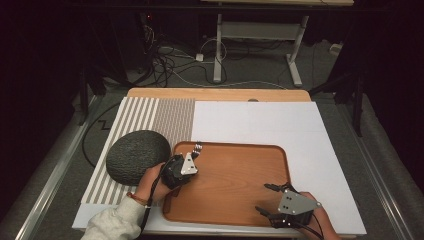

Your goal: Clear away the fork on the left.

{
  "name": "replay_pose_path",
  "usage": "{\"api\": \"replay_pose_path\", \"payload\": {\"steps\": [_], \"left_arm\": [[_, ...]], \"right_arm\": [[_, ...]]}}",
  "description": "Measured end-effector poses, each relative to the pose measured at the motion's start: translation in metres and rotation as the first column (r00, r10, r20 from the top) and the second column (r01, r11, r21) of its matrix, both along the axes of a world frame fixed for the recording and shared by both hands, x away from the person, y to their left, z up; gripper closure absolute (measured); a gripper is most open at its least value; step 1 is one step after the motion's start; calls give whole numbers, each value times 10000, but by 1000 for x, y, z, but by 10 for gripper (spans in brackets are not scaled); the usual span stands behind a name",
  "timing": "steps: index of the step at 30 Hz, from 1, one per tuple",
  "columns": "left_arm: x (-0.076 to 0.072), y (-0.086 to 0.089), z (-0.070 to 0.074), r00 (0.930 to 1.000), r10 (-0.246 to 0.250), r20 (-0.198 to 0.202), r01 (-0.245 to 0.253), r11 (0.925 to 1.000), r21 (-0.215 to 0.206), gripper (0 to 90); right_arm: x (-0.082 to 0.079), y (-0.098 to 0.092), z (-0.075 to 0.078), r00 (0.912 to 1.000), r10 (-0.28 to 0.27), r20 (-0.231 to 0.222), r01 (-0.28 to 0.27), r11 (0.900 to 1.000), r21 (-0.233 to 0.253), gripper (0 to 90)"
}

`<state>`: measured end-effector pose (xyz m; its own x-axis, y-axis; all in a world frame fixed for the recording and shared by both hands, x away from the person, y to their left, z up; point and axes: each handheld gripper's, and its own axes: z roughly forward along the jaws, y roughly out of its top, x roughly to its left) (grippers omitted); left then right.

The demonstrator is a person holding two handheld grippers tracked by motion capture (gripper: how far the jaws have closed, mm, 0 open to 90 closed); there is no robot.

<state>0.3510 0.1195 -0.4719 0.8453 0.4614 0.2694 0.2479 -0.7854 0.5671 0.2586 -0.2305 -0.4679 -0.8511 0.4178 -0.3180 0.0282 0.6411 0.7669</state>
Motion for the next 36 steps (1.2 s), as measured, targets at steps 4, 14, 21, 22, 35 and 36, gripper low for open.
{"api": "replay_pose_path", "payload": {"steps": [4, 14, 21, 22, 35, 36], "left_arm": [[14, -2, 2, 9998, 216, 21, -216, 9997, -153, 802], [22, 4, 0, 9963, 778, -363, -774, 9969, 137, 803], [16, 22, -2, 9906, 1173, -707, -1194, 9925, -270, 830], [15, 23, -2, 9904, 1180, -717, -1203, 9923, -285, 830], [-4, 23, -3, 9930, 978, -668, -999, 9946, -295, 871], [-5, 24, -4, 9933, 933, -676, -957, 9949, -331, 871]], "right_arm": [[0, 2, 0, 10000, 16, -17, -16, 10000, -29, 306], [0, -1, -1, 10000, -25, -63, 25, 10000, -11, 306], [-2, 2, -1, 10000, 81, -14, -81, 9999, -105, 306], [-2, 3, -1, 10000, 89, -26, -90, 9999, -115, 306], [-3, 3, 0, 9999, 110, -23, -110, 9999, -95, 306], [-3, 3, 0, 9999, 114, -17, -114, 9999, -110, 306]]}}
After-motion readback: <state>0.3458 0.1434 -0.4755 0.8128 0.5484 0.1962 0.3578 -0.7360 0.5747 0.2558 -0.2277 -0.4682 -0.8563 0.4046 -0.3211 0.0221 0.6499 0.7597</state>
